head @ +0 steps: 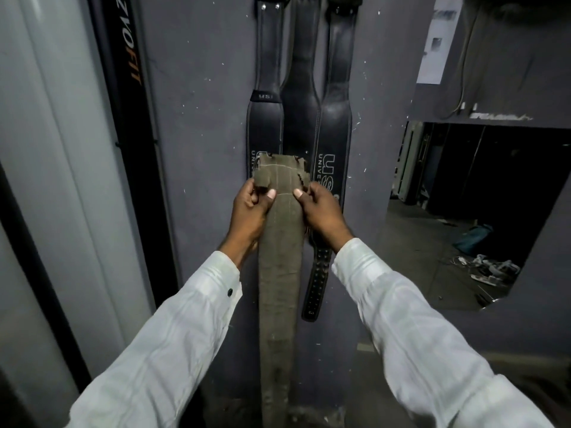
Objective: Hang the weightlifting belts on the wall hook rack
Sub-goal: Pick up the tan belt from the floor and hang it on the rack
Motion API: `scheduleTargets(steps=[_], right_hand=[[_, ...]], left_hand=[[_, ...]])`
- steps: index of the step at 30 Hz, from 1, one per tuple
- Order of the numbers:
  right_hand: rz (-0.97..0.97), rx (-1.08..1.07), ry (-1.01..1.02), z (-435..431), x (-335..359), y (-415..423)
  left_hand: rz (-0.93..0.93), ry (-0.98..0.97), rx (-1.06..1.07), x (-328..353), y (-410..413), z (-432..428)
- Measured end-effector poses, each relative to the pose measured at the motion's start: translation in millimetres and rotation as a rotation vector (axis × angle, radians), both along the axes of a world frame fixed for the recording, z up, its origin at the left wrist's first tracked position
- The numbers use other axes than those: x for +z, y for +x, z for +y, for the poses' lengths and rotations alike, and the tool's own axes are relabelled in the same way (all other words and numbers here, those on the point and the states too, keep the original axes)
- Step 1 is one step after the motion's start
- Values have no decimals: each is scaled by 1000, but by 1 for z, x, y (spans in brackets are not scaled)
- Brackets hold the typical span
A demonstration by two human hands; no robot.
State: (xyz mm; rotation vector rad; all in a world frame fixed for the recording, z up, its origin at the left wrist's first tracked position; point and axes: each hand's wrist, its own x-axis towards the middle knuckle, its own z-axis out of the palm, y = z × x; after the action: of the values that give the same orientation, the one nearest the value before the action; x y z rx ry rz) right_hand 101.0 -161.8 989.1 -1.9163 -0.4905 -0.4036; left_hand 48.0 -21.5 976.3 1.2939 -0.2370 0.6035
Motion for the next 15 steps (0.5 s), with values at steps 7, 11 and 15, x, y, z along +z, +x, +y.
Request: scheduleTargets(steps=[7, 11, 15], right_hand=[[-50, 147, -68, 11, 4, -5], [-151, 19, -26, 15, -14, -8], [-61, 145, -65, 8, -20, -10]], left_hand=[[-54, -155, 134, 34, 17, 9], [-85, -108, 159, 41, 18, 3], [-51, -169, 203, 48, 21, 11]])
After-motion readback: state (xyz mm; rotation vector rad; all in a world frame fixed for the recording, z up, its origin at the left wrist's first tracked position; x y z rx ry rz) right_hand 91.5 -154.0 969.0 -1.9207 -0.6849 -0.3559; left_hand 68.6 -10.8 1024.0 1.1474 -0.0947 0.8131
